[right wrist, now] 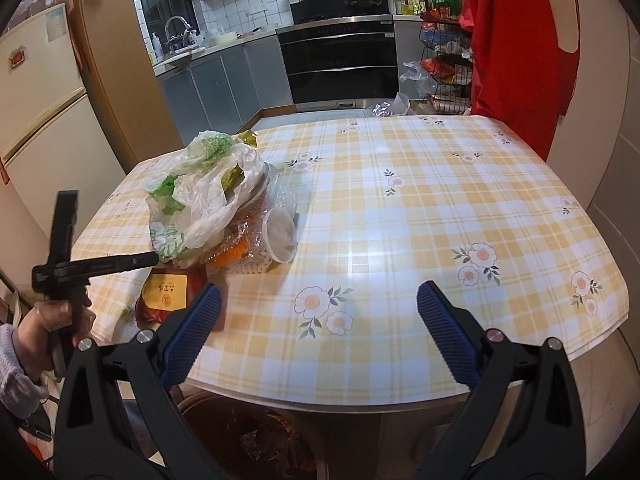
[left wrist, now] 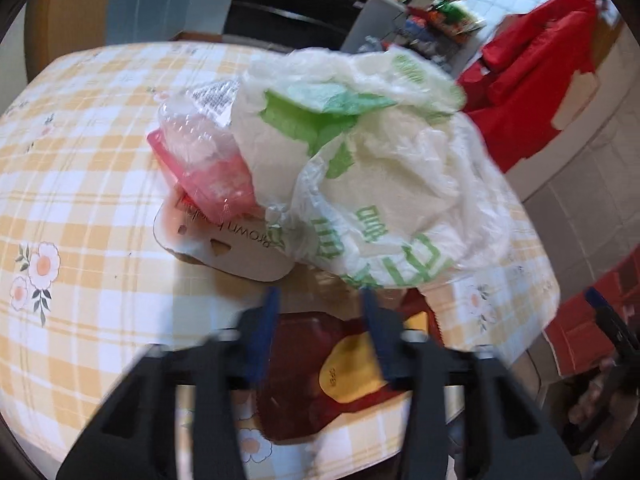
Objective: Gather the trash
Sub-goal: 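Grasp the dark red wrapper with the left tool and drop it in the bin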
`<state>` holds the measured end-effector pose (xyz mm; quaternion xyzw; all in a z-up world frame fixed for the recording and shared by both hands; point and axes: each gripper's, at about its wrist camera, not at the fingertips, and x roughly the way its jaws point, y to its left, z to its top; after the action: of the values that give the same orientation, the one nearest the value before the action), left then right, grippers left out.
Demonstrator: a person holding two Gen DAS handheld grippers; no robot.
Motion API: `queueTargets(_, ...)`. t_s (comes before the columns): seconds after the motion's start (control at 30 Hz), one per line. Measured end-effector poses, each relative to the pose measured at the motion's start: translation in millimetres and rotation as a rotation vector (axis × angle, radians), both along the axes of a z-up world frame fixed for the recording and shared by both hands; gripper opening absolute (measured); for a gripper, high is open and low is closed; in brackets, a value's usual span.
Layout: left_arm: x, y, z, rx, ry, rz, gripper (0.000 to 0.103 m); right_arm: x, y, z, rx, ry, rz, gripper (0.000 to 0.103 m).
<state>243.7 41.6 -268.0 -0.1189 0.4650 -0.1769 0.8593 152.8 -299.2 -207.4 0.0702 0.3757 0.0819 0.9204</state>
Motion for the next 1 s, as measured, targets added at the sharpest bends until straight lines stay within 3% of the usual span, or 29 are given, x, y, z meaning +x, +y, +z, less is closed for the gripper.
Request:
queueTargets(0.07,-4.6,-4.2,2.4,0.002,-0.033,-0.066,0.064,2.1,2.5,-2.5,-0.004,0.005,0.005,0.097)
queueTargets(0.13,-7.1,-16.2,0.6,0.066,-0.055,-0.149,0.069,4.2,5.3,-5.8,0.0,0.014,0.01,0.097)
queueTargets(0.47,-5.3,-62.1,-16.8,0.281,-0.095,-0.491,0.069,4.5,8.1,-11.7,-0.007,0.039,0.016,0.097)
queueTargets(0.63,-8.6,-73.3,-24.4,0.347,-0.101,-0.554,0.083,4.8,7.9,-14.4,-0.003,0.046,0.017,0.097)
queueTargets(0.73,-9.7,-75.6,-30.7,0.351,-0.101,-0.541,0.086,4.7,9.1,-16.5,0.001,0.051,0.021,0.097)
queueTargets(0.8,-10.3,-74.6,-32.4,0.329,-0.099,-0.532,0.079,4.7,10.0,-17.6,0.005,0.056,0.023,0.097)
queueTargets(0.87,-13.1,-71.1,-30.4,0.302,-0.099,-0.527,0.056,5.4,11.2,-18.1,0.004,0.06,0.027,0.097)
queueTargets(1.0,-22.7,-61.9,-19.3,0.271,-0.122,-0.499,0.031,5.6,12.3,-18.6,0.008,0.06,0.028,0.097)
